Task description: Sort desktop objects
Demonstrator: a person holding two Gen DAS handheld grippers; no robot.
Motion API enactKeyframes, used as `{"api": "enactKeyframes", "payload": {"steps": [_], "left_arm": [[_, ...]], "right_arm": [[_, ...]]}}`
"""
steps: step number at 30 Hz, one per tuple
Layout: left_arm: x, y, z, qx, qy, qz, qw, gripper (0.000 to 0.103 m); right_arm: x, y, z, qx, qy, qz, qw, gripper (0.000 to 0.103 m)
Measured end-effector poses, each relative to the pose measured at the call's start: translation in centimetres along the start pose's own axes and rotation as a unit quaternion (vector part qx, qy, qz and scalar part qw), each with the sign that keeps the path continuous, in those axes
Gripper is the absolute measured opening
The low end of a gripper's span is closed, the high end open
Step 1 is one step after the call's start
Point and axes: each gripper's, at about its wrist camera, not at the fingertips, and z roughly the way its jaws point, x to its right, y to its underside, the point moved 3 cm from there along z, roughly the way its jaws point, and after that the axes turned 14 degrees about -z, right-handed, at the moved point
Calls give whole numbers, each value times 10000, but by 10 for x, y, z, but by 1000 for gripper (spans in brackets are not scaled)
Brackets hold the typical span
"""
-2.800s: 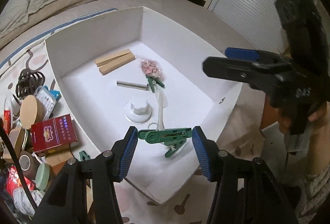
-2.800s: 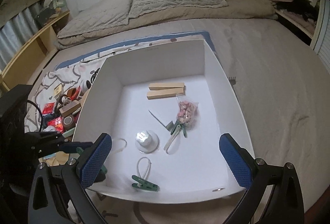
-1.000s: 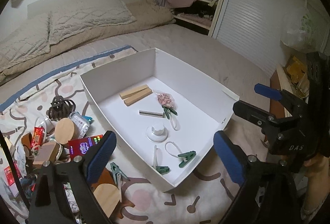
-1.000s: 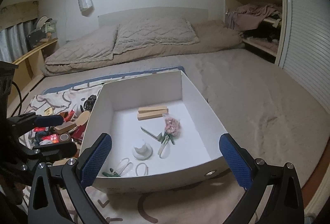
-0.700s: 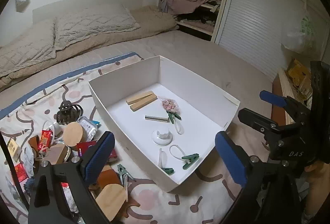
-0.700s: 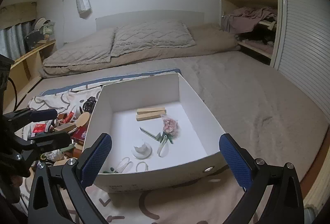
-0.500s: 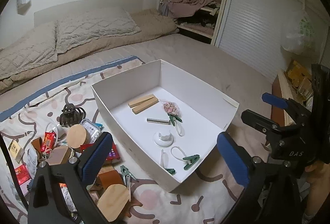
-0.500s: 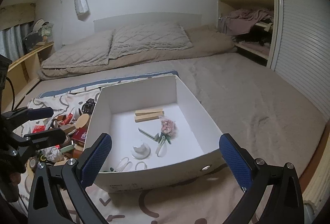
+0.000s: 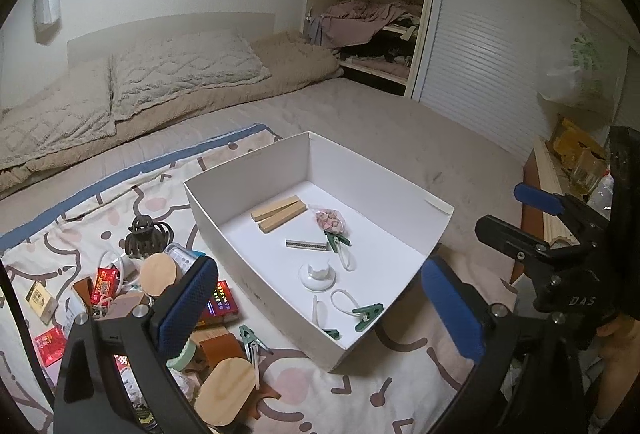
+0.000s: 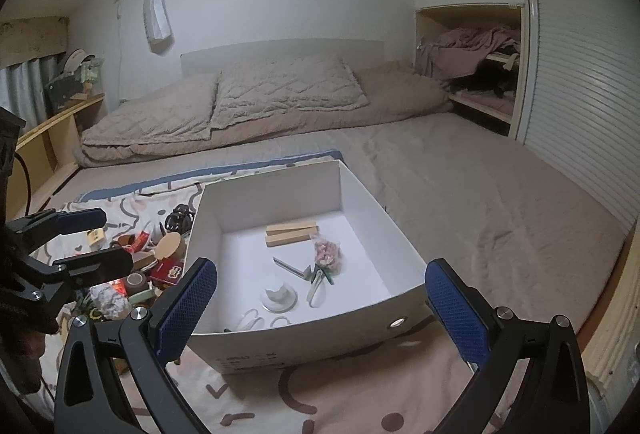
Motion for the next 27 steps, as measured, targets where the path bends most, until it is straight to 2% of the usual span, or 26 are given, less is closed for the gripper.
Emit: {"api": "enactKeyframes", "payload": {"steps": [17, 21, 22, 27], "left_arm": [[-11, -9, -34, 310, -31, -193, 9993, 103], [-16, -11, -41, 363, -64, -248, 9990, 103], [-17, -11, -43, 378, -66, -260, 9989, 103], [-21, -9, -52, 461, -97, -235, 9986, 103]], "right_arm": [[1, -3, -20, 117, 167, 57, 9998, 103], [-1, -4, -25, 170, 148, 65, 9997, 103], [-1, -4, -26, 225, 9, 45, 9997, 103], [-4, -6, -30, 283, 45, 37, 9996, 103]]}}
